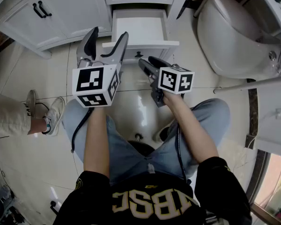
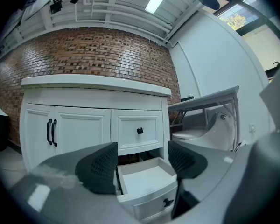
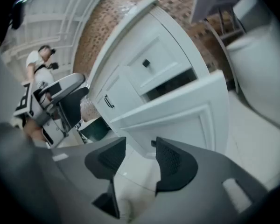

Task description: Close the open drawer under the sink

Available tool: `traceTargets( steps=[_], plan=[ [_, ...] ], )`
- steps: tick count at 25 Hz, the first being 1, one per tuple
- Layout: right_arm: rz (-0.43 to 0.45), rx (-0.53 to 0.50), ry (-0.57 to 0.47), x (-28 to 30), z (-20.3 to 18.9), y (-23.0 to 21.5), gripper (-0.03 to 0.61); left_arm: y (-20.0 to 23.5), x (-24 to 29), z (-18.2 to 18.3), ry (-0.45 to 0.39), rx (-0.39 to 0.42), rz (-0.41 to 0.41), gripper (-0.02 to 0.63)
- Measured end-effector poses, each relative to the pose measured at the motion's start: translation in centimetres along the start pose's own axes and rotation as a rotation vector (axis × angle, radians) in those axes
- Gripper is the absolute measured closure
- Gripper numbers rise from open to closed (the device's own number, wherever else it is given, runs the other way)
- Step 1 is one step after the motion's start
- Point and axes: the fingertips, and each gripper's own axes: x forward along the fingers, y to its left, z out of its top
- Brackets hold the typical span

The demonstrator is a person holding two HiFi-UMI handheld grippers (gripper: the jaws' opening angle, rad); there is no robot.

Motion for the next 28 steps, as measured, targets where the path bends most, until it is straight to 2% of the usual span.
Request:
traceTargets(
  steps=[3,5,6,10,11,16,19,23,28],
  plan=[
    [0.041,0.36,0.028,1.9,-2.4,-2.3,0.37,0.9,1.3,-0.8,0.013,-0.008,0.005,0.27],
    [0.055,0.517,0.022,3.0,-2.9,-3.3,0.371,1.6,2.0,-1.3,0.022,-0.014,0.01,0.27],
    [0.058,0.554,0.016,3.5,-2.8,-3.7,0.371,2.0,2.4,-1.5,0.025,-0.016,0.013,0.27],
    [0.019,0.612,-0.026,5.2,-1.9,-5.1,0.391,3.3,4.0,-2.4,0.039,-0.019,0.018,0.27],
    [0.002,0.628,-0.04,5.5,-1.7,-5.5,0.44,3.6,4.4,-2.7,0.045,-0.023,0.019,0.27],
    [-0.071,0.599,-0.067,6.8,-0.2,-6.1,0.439,4.7,6.3,-3.4,0.058,-0.044,0.016,0.27],
    [-0.079,0.589,-0.1,7.8,0.9,-6.8,0.44,5.2,7.1,-3.8,0.066,-0.061,0.026,0.27],
    [-0.088,0.575,-0.114,8.8,2.0,-7.6,0.44,6.4,7.8,-3.8,0.056,-0.123,0.057,0.27],
    [-0.071,0.587,-0.118,10.1,3.1,-8.0,0.44,6.4,8.8,-3.6,0.047,-0.153,0.051,0.27]
  ],
)
